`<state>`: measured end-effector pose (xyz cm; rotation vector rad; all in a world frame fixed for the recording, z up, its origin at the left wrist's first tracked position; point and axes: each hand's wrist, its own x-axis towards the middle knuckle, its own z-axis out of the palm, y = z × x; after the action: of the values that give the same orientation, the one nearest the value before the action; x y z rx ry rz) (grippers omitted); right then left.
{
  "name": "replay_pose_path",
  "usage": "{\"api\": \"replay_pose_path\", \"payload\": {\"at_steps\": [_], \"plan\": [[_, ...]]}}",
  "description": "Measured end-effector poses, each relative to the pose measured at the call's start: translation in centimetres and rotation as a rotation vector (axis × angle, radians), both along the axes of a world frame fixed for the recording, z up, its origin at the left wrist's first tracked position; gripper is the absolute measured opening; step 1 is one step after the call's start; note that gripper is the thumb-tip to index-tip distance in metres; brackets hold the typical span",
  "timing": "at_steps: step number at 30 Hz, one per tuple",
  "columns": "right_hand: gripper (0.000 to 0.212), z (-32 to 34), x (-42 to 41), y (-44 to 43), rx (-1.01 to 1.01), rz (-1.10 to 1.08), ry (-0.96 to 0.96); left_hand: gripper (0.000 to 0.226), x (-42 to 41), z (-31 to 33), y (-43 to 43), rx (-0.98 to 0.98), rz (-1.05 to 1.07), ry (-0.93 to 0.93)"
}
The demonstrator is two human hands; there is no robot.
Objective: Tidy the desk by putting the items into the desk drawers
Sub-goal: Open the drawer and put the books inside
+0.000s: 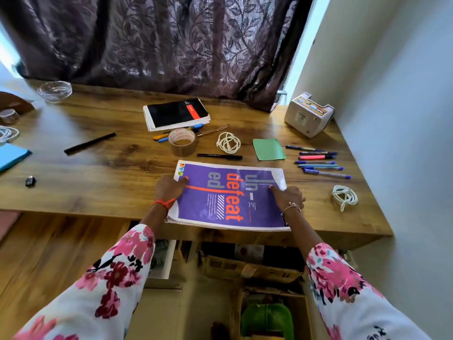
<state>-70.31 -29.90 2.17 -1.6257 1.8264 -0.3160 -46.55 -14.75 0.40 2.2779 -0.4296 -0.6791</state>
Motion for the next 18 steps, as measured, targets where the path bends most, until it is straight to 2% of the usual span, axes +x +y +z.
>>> {"api": "replay_pose_path", "payload": {"at_steps": [3,5,9,11,14,18], "plan": [[0.066,0.0,-0.1,0.2,0.006,-0.02,-0.047,0.038,-0.3,0.3,0.6,-0.091,0.045,0.047],[0.067,0.1,-0.1,0.4,0.001,-0.033,-0.072,0.032,-0.1,0.6,1.1,-0.188,0.071,0.182],[0.067,0.1,0.1,1.1,-0.053,-0.033,-0.102,0.033,-0.2,0.9,3.4,-0.445,0.151,0.435],[0.068,0.2,0.3,1.8,-0.075,-0.03,-0.148,0.025,-0.5,0.7,5.0,-0.518,0.136,0.44],[0.066,0.7,1.1,2.8,-0.103,0.004,-0.331,0.015,-1.1,0.3,7.7,-0.629,0.134,0.429],[0.047,1.7,3.2,4.0,-0.133,0.108,-0.449,0.011,-1.4,0.4,12.1,-0.738,0.213,0.46]]}}
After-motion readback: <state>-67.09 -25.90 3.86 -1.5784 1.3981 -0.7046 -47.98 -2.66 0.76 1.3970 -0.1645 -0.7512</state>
